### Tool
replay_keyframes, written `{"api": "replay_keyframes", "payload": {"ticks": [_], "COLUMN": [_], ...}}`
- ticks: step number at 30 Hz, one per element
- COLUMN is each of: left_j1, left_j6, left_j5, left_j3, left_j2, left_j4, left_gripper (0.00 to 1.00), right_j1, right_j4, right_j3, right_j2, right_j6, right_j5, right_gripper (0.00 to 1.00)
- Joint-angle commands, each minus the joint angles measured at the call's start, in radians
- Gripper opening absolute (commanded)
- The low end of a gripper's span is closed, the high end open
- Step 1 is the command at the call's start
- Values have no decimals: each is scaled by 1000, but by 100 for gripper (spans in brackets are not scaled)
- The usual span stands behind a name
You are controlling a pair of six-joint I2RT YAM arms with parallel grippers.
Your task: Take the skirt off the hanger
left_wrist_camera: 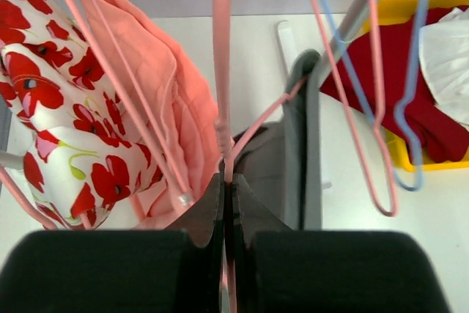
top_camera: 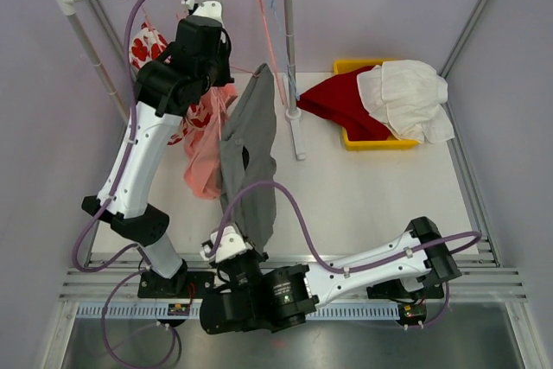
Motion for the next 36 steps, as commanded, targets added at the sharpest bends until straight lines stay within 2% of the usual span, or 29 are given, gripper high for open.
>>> {"api": "replay_keyframes", "payload": {"ticks": [1,4,8,10,11,12,13,14,15,16,17,19,21,22,23,26,28,29,30,32,34,35,36], "left_j1": [118,118,115,98,87,58,38,17,-35,-60,-83,-137,-173,-183,-192,-209,-209,-209,-209,-209,-209,-209,-209], "left_j6": [67,62,-10,-27,-35,-35,-33,-35,-35,-39,-76,-125,-252,-283,-323,-340,-332,-323,-320,-305,-296,-280,-271], "left_j5": [-172,-163,-100,-54,-45,-26,-25,-26,-16,-11,0,60,83,96,103,58,8,-3,-11,-5,18,32,40], "left_j3": [80,48,13,-110,-168,-250,-288,-308,-326,-361,-375,-465,-590,-654,-773,-880,-873,-850,-842,-839,-836,-833,-813], "left_j2": [15,-3,-83,-150,-233,-269,-304,-359,-387,-410,-433,-522,-611,-711,-755,-875,-890,-887,-887,-893,-893,-890,-879], "left_j4": [587,596,495,474,466,455,414,379,345,267,222,129,115,139,147,124,63,43,32,35,50,53,52], "left_gripper": [0,0,0,0,0,0,0,0,0,0,0,0,0,0,0,0,0,0,0,0,0,0,0], "right_j1": [204,201,166,108,86,68,46,2,-27,-56,-136,-219,-328,-356,-371,-411,-429,-442,-454,-488,-537,-560,-599], "right_j4": [-177,-148,-117,-99,-72,46,129,215,326,349,364,348,328,337,346,294,146,66,-99,-235,-211,-138,83], "right_j3": [25,10,-12,-25,-57,-83,-114,-174,-194,-206,-222,-223,-228,-237,-257,-278,-282,-280,-280,-275,-281,-297,-309], "right_j2": [82,77,54,16,-1,-50,-76,-103,-152,-176,-196,-245,-280,-291,-301,-334,-383,-409,-465,-524,-611,-637,-689], "right_j6": [200,191,144,130,69,11,-63,-208,-258,-284,-315,-310,-293,-306,-329,-286,-188,-31,60,209,144,-58,-194], "right_j5": [-161,-147,-106,-101,-106,-113,-133,-147,-162,-193,-213,-295,-325,-346,-345,-266,-141,-105,-69,14,75,71,54], "right_gripper": [0,0,0,0,0,0,0,0,0,0,0,0,0,0,0,0,0,0,0,0,0,0,0]}}
